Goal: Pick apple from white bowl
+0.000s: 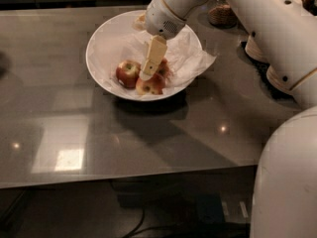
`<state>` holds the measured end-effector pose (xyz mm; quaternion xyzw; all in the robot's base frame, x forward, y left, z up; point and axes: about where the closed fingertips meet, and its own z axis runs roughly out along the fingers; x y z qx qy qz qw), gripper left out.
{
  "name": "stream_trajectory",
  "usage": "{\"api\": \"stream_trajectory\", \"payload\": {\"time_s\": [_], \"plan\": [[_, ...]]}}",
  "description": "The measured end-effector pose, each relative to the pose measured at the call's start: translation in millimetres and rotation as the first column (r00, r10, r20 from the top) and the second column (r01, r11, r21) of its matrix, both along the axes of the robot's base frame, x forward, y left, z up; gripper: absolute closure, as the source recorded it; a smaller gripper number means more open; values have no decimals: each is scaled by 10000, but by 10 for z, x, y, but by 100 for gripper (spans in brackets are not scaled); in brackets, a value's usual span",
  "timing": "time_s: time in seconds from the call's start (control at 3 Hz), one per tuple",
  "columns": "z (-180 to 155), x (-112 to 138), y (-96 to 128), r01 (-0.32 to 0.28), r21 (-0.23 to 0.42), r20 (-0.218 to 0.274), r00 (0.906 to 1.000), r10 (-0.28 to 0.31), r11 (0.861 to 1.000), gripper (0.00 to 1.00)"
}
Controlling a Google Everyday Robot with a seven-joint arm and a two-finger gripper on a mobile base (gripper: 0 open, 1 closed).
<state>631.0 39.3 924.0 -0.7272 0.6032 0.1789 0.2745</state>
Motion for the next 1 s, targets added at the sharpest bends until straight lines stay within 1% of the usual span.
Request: {"api": "stream_trajectory", "payload": {"time_s": [0.33,0.67,1.0], "plan": [[-52,76,151,-216,106,79,9997,215,9997,19],[-92,75,190,-172,-5,206,9996,172,9999,34],[-102,27,169,2,-147,391,9992,4,9999,33]]}}
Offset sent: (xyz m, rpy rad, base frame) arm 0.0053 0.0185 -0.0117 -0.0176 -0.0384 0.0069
